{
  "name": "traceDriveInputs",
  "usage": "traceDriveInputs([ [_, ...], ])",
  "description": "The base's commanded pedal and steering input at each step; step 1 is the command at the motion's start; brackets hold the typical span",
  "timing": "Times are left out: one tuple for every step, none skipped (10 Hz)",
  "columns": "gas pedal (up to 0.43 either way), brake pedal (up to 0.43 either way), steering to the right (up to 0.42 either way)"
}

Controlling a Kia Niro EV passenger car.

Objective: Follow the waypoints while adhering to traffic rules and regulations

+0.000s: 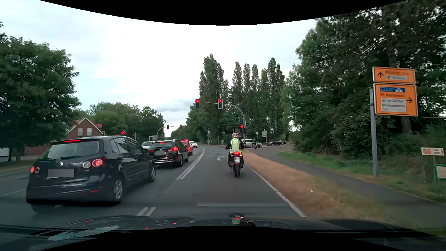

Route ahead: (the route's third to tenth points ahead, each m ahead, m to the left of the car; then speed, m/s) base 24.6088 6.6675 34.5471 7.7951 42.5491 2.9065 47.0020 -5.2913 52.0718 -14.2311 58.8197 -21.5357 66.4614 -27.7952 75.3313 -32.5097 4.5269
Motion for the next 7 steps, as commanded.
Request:
traceDriveInputs([
  [0.028, 0.000, -0.029],
  [0.020, 0.000, -0.025],
  [0.000, 0.000, -0.019],
  [0.000, 0.000, -0.016],
  [0.000, 0.000, -0.016],
  [0.000, 0.000, -0.016],
  [0.000, 0.000, -0.016],
])
